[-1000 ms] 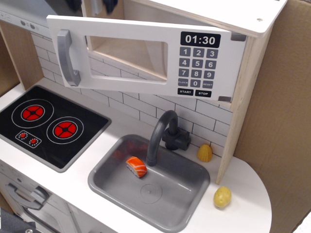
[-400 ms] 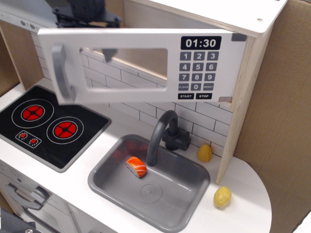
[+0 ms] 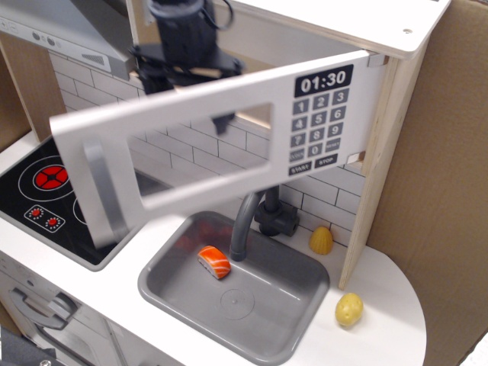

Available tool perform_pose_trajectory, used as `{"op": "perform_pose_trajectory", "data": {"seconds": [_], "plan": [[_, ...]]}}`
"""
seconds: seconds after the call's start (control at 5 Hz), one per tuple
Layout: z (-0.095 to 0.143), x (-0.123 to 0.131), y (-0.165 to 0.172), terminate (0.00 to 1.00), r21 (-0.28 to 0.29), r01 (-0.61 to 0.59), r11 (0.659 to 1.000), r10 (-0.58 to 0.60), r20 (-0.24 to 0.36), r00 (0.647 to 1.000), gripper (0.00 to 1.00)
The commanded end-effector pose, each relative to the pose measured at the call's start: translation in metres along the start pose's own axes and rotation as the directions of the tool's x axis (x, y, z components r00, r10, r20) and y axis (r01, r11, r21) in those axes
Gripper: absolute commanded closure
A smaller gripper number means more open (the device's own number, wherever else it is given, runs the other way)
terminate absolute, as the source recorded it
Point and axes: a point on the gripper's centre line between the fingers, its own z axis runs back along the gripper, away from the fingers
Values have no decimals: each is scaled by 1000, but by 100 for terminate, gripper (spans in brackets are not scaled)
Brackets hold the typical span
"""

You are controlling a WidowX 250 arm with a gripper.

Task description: Open microwave

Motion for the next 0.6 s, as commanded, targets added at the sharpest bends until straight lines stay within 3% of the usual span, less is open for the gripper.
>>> {"op": "perform_pose_trajectory", "data": {"seconds": [0.0, 0.2, 0.4], "plan": [[5, -6, -43, 0, -22, 14, 1000, -12, 71, 997, 0], [5, -6, -43, 0, -22, 14, 1000, -12, 71, 997, 0], [5, -6, -43, 100, -22, 14, 1000, -12, 71, 997, 0]]}}
